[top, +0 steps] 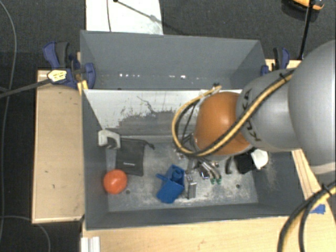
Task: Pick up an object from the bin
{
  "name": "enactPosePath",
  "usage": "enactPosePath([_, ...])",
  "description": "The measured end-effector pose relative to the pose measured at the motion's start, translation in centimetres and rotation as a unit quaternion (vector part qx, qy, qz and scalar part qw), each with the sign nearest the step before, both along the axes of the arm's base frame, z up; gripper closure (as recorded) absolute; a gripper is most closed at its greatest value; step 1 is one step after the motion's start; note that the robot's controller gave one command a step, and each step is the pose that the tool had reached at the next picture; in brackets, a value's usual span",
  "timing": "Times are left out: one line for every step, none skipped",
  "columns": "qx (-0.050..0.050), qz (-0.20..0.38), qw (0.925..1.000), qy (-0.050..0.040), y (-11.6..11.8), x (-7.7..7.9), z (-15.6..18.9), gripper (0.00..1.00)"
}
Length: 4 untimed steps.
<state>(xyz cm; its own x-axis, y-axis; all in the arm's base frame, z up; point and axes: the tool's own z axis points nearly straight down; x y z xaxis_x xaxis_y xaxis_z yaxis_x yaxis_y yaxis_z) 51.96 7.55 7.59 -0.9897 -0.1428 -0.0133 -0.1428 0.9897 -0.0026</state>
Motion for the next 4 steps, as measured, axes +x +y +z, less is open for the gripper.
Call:
enactPosePath([0.001,0.037,0.9993,0.0023,3.5,-0.4,-0.2,0.0])
enactPosePath([-0.001,0.125,0.9922,-0.0021,4.7,-0.7,-0.2,0.0])
enactPosePath([0.001,0.084,0.9965,0.0008,5.9,-1.5,-0.3,1.0])
enactPosePath([0.001,0.084,0.9965,0.0008,5.9,-1.5,-0.3,1.0])
